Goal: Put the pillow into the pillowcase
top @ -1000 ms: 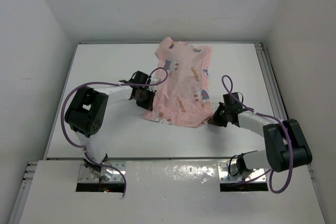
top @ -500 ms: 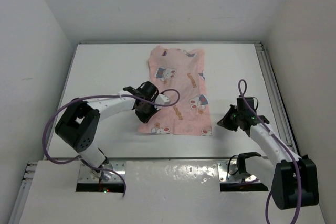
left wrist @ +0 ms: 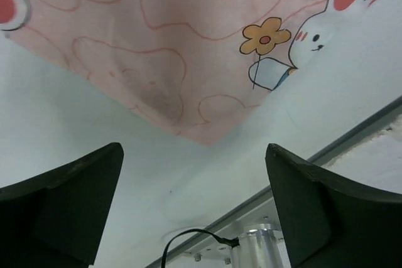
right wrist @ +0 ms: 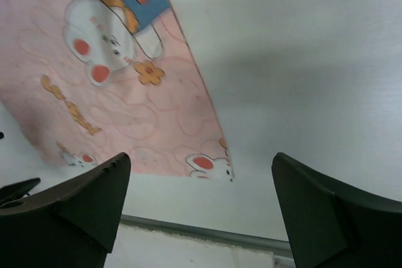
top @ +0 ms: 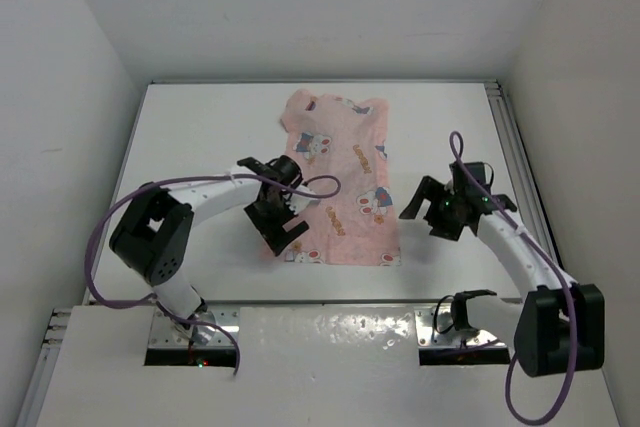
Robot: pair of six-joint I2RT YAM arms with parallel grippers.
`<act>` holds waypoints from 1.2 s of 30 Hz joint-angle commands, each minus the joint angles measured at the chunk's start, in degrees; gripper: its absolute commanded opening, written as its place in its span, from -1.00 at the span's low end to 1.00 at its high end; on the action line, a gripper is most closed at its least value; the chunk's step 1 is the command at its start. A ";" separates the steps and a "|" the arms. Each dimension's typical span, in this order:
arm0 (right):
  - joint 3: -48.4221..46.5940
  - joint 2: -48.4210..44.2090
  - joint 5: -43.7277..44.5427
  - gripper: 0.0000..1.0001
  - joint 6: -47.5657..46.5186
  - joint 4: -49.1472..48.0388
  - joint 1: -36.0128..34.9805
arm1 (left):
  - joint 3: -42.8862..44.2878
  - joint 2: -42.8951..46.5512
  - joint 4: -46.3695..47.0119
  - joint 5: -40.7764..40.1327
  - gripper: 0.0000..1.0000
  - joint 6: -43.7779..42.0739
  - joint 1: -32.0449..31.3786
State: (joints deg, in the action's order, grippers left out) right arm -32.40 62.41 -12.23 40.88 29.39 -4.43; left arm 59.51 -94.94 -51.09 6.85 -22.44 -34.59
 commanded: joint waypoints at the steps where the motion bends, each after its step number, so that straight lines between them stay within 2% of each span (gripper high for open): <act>1: -9.24 4.11 -0.43 0.86 -5.37 2.95 1.26 | 6.92 3.26 -1.91 1.24 0.92 1.60 1.89; 3: -13.62 6.39 0.10 0.97 -6.87 4.97 2.31 | 11.65 4.66 -0.60 0.79 0.99 3.79 5.73; 5: -16.10 7.46 0.97 0.97 -7.83 6.64 3.80 | 15.09 6.42 2.21 -0.34 0.99 8.78 11.17; 7: -19.97 8.51 3.87 0.97 -8.36 8.04 4.08 | 15.90 7.74 8.88 -1.57 0.99 13.45 15.32; 11: -25.16 9.83 12.03 0.97 -8.54 10.34 8.55 | 17.65 8.89 16.01 -2.63 0.99 24.25 27.52; 17: -31.40 11.42 18.55 0.97 -7.14 15.44 11.37 | 16.18 12.30 22.33 -10.01 0.99 26.05 39.49; 24: -29.21 8.61 18.74 0.97 -6.16 13.07 11.98 | 11.43 15.31 25.16 -14.32 0.99 22.88 42.06; 36: -24.81 4.65 20.23 0.97 -7.40 10.95 12.34 | 8.79 15.92 25.34 -15.91 0.99 18.83 42.59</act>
State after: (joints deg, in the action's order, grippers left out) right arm -57.36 68.18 6.87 34.04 42.13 7.55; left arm 68.53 -81.12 -28.08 -8.27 -2.15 7.27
